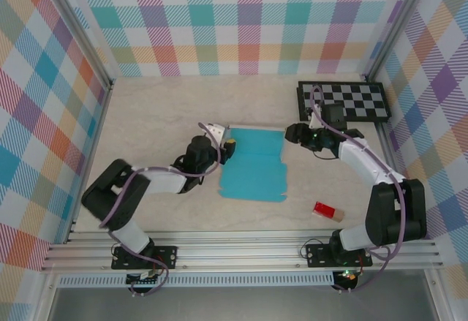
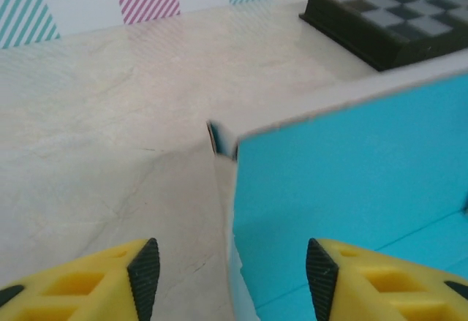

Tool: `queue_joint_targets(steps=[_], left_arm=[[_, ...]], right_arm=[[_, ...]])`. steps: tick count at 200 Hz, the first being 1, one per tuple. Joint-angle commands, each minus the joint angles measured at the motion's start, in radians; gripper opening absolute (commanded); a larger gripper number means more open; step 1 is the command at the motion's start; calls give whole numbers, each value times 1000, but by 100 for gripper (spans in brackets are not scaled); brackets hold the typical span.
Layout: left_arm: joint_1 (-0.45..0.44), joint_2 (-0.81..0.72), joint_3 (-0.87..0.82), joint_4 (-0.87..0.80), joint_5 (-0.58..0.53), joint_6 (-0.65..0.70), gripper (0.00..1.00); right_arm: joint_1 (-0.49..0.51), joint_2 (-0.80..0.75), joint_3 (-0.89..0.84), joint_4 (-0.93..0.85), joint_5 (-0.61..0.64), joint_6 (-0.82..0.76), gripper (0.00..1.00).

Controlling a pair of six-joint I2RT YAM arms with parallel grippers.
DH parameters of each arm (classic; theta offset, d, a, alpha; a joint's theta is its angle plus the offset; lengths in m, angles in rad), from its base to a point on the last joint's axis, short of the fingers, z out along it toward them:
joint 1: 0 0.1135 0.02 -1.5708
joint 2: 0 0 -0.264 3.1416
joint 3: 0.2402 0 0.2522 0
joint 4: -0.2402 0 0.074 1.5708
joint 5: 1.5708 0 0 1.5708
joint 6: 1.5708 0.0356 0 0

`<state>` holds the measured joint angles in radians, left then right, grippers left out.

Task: Fold the paper box

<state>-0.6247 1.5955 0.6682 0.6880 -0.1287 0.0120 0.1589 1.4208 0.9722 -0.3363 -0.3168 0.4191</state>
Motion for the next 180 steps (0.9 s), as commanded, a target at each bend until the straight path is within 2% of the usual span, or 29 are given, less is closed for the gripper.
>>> queue_joint_targets(steps=[1, 25, 40, 50, 64, 83, 113, 131, 180], left_arm=[[13, -159, 52, -230, -13, -180, 65], [58, -232, 173, -570, -99, -428, 75], [127, -174, 314, -792, -1, -585, 75], [154, -119, 396, -864, 85, -646, 75], [173, -45, 464, -869, 207, -713, 75], [180, 41, 537, -882, 284, -768, 75], [181, 99, 574, -911, 280, -761, 71], [181, 109, 567, -886, 323, -778, 64], [157, 107, 547, -867, 293, -791, 63]], right_arm=[[5, -32, 76, -44, 78, 9, 59], [5, -24, 114, -68, 116, 49, 59], [5, -8, 136, -79, 127, 76, 59], [5, 5, 142, -79, 135, 94, 59], [6, 24, 143, -59, 126, 108, 59], [5, 49, 143, -37, 102, 131, 59], [5, 77, 135, -21, 102, 148, 58], [6, 81, 120, 7, 77, 159, 57], [14, 92, 95, 57, 44, 214, 55]])
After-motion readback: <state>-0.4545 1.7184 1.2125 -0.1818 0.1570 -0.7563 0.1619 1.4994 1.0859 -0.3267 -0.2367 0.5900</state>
